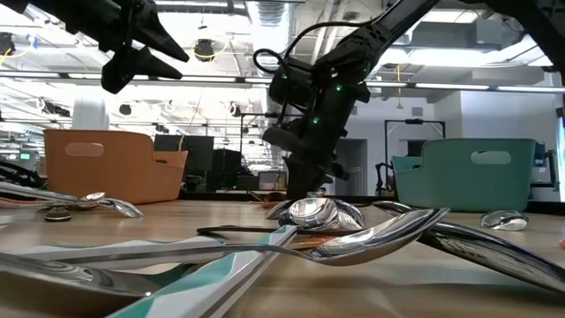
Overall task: Sort silverware by color (type)
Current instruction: Put the orange spoon into the transparent bin
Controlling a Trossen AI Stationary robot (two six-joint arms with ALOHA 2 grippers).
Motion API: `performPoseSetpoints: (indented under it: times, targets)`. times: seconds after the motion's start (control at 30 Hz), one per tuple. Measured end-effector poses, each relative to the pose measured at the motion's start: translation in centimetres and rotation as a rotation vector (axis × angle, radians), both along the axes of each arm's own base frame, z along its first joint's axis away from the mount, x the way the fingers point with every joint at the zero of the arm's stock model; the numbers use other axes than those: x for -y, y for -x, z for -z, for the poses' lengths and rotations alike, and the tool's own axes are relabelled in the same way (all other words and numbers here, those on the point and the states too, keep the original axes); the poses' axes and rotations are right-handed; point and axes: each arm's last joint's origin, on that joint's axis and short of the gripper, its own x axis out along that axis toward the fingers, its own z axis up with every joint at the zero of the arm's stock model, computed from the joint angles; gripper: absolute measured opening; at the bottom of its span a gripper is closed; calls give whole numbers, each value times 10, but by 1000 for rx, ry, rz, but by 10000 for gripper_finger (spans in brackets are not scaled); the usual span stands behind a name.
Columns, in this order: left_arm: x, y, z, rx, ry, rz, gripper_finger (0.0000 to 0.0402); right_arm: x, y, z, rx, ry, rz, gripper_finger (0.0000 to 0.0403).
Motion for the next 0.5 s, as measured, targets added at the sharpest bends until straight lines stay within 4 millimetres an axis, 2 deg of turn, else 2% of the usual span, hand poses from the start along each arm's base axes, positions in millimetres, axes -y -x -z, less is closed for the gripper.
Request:
performPoseSetpoints:
  times: [0.23,0.4,0.5]
  targets:
    - [1,0,0,0,22,12,141,8,4,-35,39,13,22,20]
    - [0,0,0,2,18,8,141,8,8,-90,224,66,34,20]
    - [0,-1,-2,17,-14,21,141,4,12,-117,323,106,41,20]
